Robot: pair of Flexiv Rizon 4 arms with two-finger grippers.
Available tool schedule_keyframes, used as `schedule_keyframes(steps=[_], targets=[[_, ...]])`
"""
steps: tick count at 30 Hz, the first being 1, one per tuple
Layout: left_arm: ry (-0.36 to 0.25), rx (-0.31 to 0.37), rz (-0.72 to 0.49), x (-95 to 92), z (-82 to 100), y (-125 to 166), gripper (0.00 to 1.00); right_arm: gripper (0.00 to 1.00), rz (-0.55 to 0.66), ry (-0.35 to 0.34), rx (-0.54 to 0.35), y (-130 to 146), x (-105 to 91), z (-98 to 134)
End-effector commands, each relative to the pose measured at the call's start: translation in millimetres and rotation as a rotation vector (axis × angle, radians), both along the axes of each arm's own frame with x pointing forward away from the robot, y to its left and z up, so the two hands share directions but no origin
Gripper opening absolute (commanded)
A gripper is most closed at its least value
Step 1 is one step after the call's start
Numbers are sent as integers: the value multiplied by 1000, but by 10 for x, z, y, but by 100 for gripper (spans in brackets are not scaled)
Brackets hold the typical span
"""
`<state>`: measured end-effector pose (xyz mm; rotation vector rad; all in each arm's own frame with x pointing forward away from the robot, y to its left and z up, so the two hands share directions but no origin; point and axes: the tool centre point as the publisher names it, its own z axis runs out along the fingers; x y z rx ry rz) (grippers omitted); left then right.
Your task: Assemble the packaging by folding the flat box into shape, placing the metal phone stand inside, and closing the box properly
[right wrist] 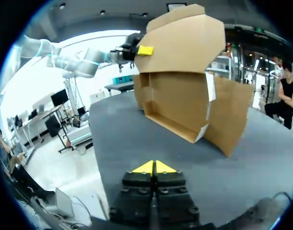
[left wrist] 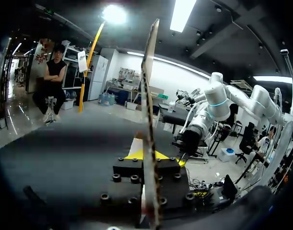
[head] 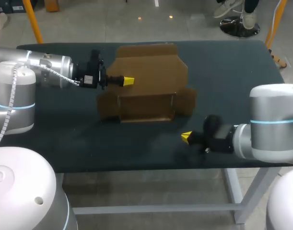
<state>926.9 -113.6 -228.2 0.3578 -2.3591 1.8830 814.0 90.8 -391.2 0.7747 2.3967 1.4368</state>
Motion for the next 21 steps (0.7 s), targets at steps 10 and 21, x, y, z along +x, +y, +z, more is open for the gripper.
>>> schedule_keyframes(steps=[10, 21], targets=[[1, 2, 0, -3, -24, -4, 0, 35, 62, -28, -52, -565, -101, 226], [1, 2, 0, -3, -24, -4, 0, 41, 40, -75, -119, -797, 62, 227]])
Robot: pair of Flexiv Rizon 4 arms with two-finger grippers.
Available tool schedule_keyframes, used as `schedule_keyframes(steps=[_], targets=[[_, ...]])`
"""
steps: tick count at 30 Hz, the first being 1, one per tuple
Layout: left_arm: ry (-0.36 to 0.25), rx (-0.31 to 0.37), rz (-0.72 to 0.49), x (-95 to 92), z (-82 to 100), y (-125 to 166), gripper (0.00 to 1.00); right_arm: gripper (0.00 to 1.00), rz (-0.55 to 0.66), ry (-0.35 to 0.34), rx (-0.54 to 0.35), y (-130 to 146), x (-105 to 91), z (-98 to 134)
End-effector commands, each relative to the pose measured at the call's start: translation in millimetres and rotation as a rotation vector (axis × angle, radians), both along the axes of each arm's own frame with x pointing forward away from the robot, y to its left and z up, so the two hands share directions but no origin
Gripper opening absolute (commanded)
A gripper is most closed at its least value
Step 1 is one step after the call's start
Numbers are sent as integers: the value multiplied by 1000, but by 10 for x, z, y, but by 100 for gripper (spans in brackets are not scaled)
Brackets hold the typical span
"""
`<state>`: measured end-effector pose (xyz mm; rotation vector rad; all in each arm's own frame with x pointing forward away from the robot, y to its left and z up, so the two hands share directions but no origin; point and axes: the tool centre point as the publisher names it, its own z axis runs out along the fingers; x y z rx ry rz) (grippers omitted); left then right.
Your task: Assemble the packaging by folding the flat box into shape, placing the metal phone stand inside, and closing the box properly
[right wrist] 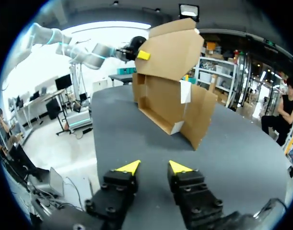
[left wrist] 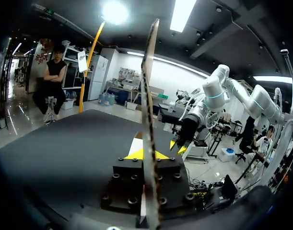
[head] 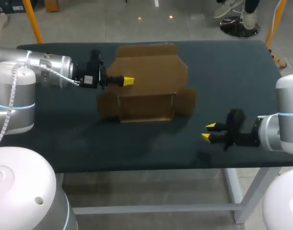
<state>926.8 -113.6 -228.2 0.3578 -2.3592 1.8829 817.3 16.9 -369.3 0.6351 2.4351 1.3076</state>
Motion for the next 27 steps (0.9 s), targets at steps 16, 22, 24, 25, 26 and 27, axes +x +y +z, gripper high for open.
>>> schedule_keyframes(steps=[16, 22, 24, 25, 26, 27], targets=[[1, 2, 0, -3, -24, -5, 0, 46, 44, -18, 20, -113, 787, -73], [1, 2, 0, -3, -24, -5, 0, 46, 84, -21, 29, 14, 1148, -66], [1, 2, 0, -3, -24, -5, 0, 46, 101, -23, 36, 40, 1199, -60], [1, 2, 0, -3, -24, -5, 0, 46, 116, -22, 42, 67, 1271, -60], [1, 2, 0, -3, -24, -5, 0, 46, 125, -20, 47, 92, 1318, -64], [1, 2, 0, -3, -24, -5, 0, 46, 128, -19, 46, 111, 1351, -71]])
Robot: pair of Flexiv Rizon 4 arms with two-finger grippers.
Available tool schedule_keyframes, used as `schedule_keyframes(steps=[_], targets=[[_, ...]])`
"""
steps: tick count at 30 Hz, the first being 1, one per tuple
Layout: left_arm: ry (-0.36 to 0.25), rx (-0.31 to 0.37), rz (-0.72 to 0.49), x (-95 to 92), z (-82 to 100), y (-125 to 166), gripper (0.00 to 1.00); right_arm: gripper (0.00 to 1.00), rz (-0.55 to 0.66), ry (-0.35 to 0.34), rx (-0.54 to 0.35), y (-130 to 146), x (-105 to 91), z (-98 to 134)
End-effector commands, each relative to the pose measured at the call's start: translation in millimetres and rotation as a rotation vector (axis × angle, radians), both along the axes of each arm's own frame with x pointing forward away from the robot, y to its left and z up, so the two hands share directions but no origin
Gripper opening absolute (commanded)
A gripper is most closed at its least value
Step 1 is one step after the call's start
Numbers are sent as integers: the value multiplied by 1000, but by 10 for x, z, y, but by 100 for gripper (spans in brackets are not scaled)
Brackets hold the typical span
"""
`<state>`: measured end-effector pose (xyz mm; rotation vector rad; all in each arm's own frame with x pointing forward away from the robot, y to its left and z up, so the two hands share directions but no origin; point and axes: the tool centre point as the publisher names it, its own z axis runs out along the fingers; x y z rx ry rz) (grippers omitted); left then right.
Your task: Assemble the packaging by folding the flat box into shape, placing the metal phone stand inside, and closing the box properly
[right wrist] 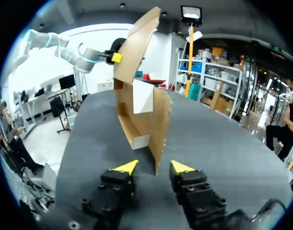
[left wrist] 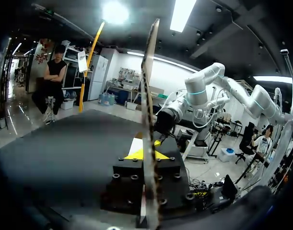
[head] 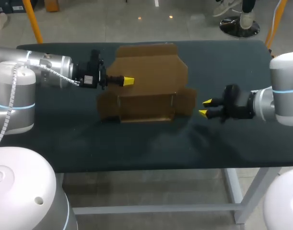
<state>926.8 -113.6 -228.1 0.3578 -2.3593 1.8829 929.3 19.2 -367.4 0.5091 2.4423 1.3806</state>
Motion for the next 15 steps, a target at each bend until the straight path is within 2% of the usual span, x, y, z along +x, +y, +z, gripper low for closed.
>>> schedule_keyframes(steps=[1, 7, 15], targets=[[1, 2, 0, -2, -25, -4, 0, 46, 46, 23, 16, 112, 266, -100], [1, 2, 0, -2, -25, -4, 0, 47, 76, 33, 22, 234, 363, -148], [1, 2, 0, -2, -25, -4, 0, 41, 92, 33, 28, 323, 366, -158]])
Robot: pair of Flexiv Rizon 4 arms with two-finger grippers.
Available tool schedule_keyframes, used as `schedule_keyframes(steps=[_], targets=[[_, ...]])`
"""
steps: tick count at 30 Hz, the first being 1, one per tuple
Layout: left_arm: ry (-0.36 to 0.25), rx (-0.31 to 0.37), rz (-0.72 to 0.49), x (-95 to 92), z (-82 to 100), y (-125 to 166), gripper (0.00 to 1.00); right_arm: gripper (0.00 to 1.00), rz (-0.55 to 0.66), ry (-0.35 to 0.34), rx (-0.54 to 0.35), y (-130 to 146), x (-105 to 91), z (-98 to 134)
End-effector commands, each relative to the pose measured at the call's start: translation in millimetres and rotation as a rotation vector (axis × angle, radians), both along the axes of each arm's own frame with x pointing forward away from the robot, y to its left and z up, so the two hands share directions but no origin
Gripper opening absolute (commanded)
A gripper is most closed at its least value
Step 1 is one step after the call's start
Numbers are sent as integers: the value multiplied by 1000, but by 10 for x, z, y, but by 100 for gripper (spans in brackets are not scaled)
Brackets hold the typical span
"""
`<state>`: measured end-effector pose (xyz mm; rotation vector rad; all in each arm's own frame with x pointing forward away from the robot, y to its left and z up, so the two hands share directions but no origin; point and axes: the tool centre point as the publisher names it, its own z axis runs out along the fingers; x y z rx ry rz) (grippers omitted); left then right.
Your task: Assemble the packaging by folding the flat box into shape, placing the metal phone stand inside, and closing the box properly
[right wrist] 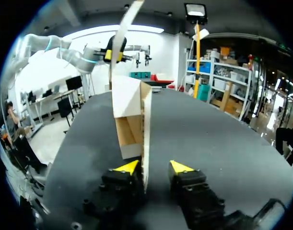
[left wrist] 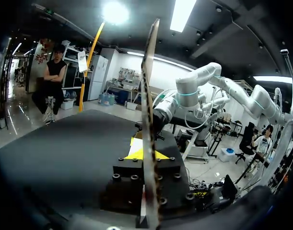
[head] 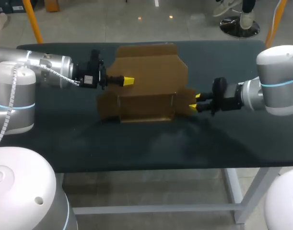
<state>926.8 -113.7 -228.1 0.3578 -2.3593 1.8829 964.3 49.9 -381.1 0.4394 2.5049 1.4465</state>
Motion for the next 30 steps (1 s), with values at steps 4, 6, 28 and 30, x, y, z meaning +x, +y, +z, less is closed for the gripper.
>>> schedule_keyframes(steps=[4, 6, 28, 30], targets=[[1, 2, 0, -2, -25, -4, 0, 18, 5, -5, 8, 39, -22, -16], [1, 2, 0, -2, -25, -4, 0, 2, 2, -7, 11, 47, -35, -12], [1, 2, 0, -2, -25, -4, 0, 0, -50, -1, 46, 205, -241, -63], [1, 2, 0, -2, -25, -4, 0, 0, -57, 0, 50, 225, -259, -68]])
